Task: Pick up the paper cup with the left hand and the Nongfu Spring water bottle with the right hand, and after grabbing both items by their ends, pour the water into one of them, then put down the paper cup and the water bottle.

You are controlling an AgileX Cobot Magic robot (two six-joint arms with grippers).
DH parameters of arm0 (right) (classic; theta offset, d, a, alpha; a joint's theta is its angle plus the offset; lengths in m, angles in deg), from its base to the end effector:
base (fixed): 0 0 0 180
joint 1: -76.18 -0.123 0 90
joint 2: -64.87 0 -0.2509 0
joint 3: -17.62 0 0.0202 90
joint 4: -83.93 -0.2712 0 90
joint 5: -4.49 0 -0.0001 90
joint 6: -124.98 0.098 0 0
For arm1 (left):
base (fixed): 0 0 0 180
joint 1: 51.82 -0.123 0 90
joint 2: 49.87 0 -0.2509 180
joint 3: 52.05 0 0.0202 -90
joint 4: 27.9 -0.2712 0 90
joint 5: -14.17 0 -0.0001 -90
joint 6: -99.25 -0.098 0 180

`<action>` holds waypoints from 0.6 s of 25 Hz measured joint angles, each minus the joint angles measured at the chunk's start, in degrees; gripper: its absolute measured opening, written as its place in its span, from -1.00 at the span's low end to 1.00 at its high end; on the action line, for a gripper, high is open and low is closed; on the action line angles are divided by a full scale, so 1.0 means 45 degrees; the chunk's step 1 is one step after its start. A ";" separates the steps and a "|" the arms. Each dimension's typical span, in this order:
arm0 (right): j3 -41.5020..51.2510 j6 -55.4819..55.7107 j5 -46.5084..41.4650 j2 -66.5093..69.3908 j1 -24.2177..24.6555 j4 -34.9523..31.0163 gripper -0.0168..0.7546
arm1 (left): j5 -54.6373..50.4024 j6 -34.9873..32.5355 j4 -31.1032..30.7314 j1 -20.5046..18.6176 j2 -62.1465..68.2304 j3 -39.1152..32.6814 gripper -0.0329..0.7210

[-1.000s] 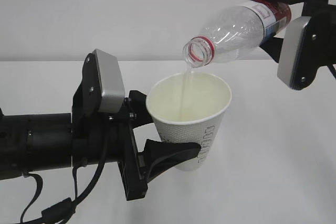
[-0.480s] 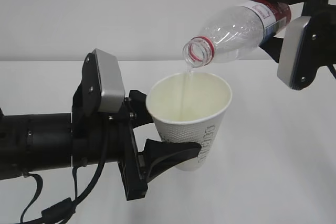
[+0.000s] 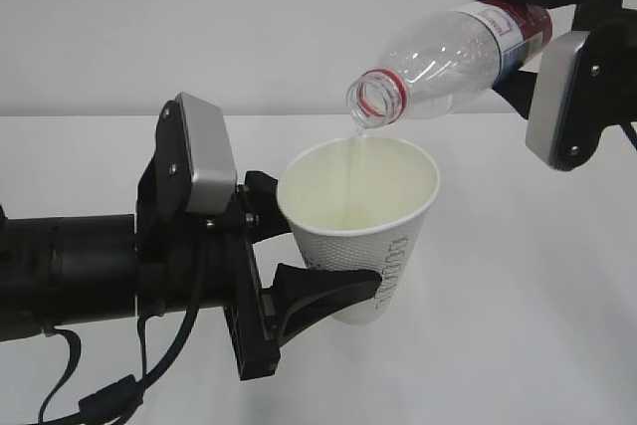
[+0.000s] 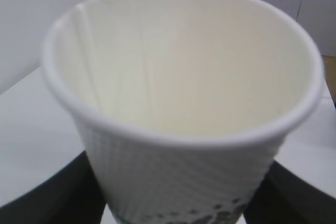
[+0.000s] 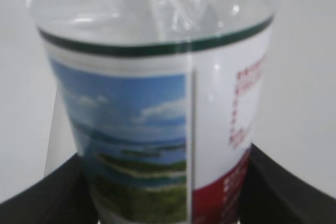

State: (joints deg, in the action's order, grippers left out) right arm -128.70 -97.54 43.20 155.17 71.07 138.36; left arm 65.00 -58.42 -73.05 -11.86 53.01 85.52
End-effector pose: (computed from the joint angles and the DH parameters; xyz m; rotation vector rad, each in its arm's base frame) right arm 0.3151 0.0782 0.2258 -1.5242 0.8551 -0.6381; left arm 0.2001 -0.2379 0.1356 1.1552 1.4737 -0.8923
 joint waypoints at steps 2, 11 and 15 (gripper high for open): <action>0.0000 0.0000 0.0000 0.0000 0.0000 0.0000 0.35 | 0.0000 0.0000 0.0000 0.0000 0.0000 0.0000 0.46; 0.0000 -0.0009 0.0000 0.0000 0.0000 0.0000 0.35 | 0.0000 0.0000 0.0000 0.0000 0.0000 0.0000 0.46; 0.0000 -0.0029 0.0000 0.0000 0.0000 0.0000 0.35 | 0.0005 0.0000 0.0000 0.0000 0.0000 0.0000 0.46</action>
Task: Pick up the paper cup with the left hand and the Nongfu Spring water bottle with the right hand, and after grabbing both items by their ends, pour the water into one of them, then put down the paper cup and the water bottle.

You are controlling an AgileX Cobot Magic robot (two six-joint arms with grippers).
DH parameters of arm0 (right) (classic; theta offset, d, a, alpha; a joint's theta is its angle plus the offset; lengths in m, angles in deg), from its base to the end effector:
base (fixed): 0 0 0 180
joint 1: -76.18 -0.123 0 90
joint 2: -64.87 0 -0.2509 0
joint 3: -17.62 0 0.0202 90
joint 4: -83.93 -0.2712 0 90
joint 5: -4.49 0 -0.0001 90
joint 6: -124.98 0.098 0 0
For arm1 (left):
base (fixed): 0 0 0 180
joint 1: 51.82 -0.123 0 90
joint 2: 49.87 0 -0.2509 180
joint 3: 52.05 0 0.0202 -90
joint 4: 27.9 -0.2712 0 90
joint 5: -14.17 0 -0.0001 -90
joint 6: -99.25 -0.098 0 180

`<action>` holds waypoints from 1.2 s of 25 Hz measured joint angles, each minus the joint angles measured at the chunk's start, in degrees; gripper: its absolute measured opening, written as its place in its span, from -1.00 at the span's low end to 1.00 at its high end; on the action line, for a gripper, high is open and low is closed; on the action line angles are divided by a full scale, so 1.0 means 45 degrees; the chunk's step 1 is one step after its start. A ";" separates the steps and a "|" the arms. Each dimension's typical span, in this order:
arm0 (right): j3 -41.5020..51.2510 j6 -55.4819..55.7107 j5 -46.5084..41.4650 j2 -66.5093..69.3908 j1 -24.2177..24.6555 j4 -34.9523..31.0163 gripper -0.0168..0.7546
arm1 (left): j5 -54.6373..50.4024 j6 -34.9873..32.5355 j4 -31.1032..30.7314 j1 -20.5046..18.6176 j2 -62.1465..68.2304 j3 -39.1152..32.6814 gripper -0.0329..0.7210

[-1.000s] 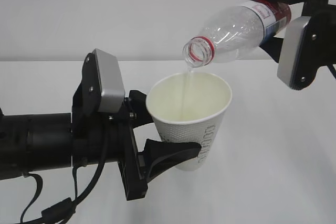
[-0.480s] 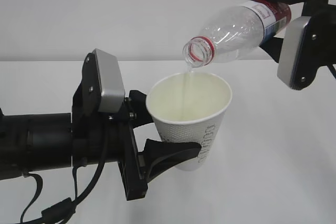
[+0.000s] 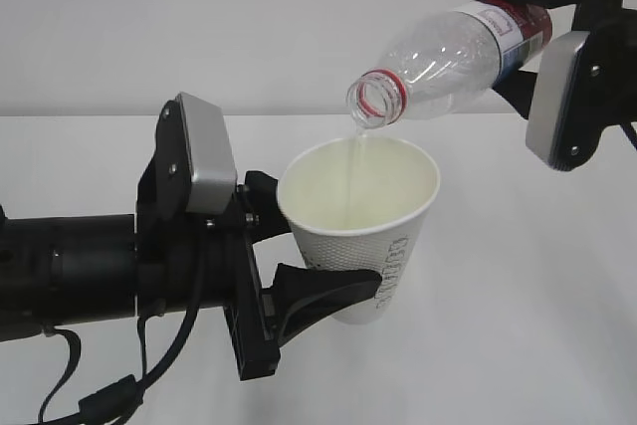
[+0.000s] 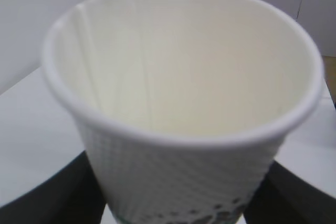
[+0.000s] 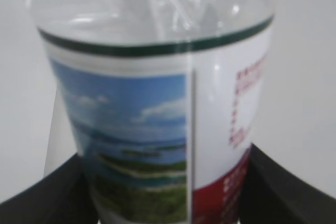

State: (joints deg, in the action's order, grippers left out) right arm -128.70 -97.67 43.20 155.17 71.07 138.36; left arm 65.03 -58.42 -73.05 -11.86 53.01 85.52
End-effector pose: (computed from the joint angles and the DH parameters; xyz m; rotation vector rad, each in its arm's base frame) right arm 0.3151 0.0782 0.2258 -1.5254 0.8535 -0.6398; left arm 0.2001 -0.2379 0.1356 1.1551 1.4733 -0.8927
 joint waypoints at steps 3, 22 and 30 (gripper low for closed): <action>0.0000 0.0000 0.0000 0.0000 0.0000 0.0000 0.35 | 0.0000 0.0000 0.0000 0.0000 0.0000 0.0000 0.46; 0.0000 -0.0009 0.0000 0.0000 0.0000 0.0000 0.35 | 0.0022 0.0021 0.0000 0.0000 0.0000 0.0000 0.46; 0.0000 -0.0126 0.0000 0.0000 0.0000 0.0000 0.35 | 0.0076 0.0021 0.0000 0.0000 0.0000 0.0000 0.46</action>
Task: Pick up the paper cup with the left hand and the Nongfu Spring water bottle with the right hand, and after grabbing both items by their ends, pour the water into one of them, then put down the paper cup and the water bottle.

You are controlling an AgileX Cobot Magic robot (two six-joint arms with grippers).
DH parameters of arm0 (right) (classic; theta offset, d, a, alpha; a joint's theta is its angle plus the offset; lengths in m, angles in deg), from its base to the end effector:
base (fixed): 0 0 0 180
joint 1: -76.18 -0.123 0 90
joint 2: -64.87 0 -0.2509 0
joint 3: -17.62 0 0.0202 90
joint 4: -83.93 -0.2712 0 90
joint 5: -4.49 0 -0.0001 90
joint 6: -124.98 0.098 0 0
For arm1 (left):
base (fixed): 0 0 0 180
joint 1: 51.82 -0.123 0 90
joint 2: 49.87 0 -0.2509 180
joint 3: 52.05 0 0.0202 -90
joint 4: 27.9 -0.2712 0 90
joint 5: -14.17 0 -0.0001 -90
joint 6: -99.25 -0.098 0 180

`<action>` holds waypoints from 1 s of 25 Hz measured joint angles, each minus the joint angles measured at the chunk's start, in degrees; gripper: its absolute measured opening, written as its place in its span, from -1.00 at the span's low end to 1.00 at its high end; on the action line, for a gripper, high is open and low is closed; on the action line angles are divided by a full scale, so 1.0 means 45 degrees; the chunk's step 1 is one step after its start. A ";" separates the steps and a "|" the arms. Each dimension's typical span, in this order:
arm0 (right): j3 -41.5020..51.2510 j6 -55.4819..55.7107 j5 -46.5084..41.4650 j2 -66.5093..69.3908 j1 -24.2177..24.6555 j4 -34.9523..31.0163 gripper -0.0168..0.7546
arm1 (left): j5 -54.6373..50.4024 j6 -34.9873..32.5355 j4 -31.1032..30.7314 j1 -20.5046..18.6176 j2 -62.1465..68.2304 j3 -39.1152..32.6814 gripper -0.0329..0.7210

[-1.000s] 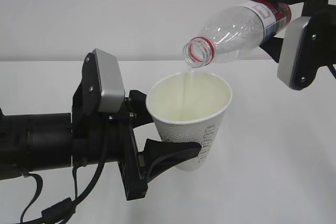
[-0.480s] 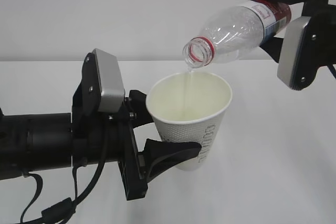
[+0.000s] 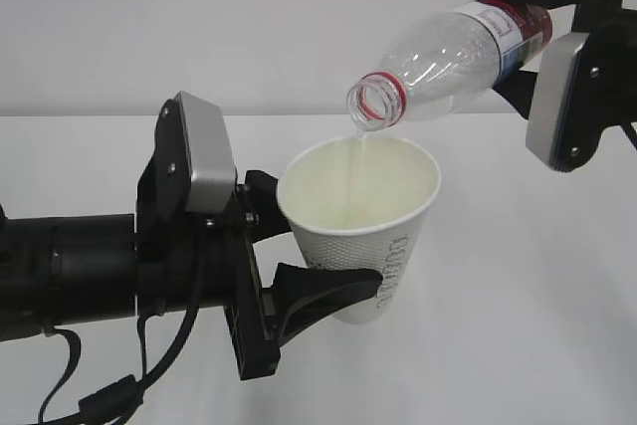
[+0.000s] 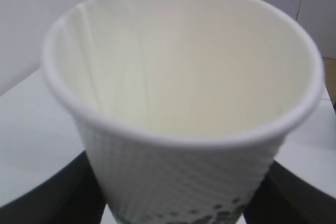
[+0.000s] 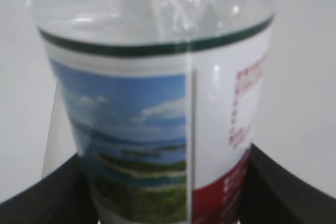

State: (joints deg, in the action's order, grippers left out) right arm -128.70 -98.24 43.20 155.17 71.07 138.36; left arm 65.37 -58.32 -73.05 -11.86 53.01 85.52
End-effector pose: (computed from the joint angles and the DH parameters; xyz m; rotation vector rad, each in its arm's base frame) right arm 0.3151 0.0782 0.2258 -1.5305 0.8464 -0.6470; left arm 0.1999 -0.2381 0.1362 1.1523 1.4694 -0.8983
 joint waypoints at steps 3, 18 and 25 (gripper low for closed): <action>0.0000 -0.0031 0.0000 0.0000 0.0000 0.0000 0.35 | 0.0029 0.0000 0.0000 0.0000 0.0000 0.0000 0.46; 0.0000 -0.0060 0.0000 0.0000 0.0000 0.0000 0.35 | 0.0037 0.0000 0.0000 0.0000 0.0000 0.0000 0.46; 0.0000 -0.0089 0.0000 0.0000 0.0000 0.0000 0.35 | 0.0037 0.0000 0.0000 0.0000 0.0000 0.0000 0.46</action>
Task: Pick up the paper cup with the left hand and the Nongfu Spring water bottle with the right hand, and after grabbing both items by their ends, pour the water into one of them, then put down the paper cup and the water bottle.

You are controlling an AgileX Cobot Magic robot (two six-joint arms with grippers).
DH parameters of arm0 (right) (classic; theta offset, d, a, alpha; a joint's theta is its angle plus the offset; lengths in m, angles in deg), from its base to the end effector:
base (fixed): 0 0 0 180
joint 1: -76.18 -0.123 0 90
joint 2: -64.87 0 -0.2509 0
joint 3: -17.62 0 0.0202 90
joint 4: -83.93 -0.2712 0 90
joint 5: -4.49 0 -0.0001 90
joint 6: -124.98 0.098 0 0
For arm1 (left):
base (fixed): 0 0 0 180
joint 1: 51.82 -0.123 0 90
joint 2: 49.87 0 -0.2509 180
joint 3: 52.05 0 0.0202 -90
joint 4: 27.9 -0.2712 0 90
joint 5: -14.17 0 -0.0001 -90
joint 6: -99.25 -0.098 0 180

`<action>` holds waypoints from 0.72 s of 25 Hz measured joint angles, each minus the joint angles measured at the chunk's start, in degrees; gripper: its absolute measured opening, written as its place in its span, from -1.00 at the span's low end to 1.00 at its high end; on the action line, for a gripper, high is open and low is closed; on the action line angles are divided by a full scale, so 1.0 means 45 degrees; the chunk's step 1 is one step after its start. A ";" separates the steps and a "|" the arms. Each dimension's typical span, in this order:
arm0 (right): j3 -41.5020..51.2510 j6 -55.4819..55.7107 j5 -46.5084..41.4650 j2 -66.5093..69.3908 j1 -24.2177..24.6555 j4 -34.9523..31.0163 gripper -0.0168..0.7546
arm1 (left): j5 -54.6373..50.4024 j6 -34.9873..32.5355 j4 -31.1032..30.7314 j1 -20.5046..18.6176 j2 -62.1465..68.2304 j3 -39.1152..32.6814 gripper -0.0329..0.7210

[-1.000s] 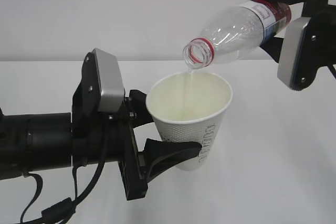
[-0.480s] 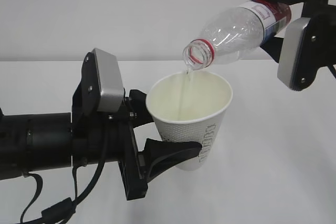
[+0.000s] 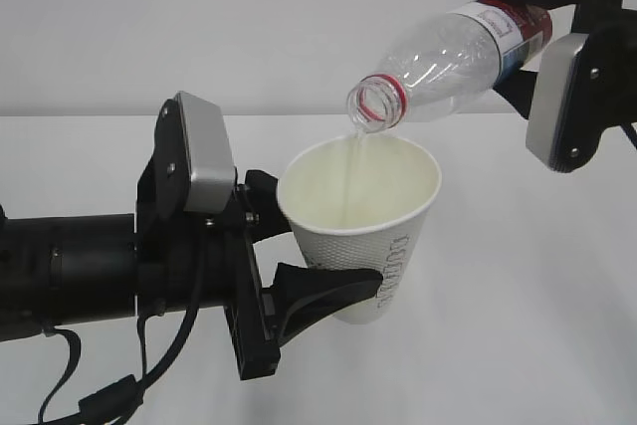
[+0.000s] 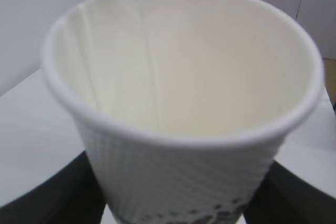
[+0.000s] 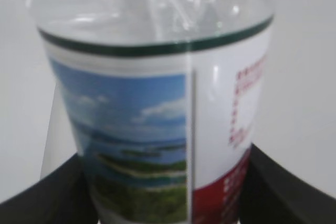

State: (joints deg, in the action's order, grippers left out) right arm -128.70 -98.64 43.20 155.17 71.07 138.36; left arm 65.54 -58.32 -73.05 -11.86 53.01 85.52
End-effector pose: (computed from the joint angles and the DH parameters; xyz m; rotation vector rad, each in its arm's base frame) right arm 0.3151 0.0782 0.2258 -1.5340 0.8414 -0.6521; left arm 0.1998 -0.2382 0.1364 1.1515 1.4669 -0.9005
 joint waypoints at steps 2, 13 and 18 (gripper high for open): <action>0.0000 0.0000 0.0000 0.0000 0.0000 0.0000 0.35 | 0.0000 0.0000 0.0000 0.0000 0.0000 0.0000 0.46; 0.0000 -0.0009 0.0000 0.0000 0.0000 0.0000 0.35 | 0.0000 0.0000 0.0000 0.0000 0.0000 0.0000 0.46; 0.0000 -0.0009 0.0000 0.0000 0.0000 0.0000 0.35 | 0.0000 0.0000 0.0000 0.0000 0.0000 0.0000 0.46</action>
State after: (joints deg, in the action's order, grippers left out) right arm -128.70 -98.68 43.20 155.17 71.07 138.36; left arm 65.54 -58.32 -73.05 -11.86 53.01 85.52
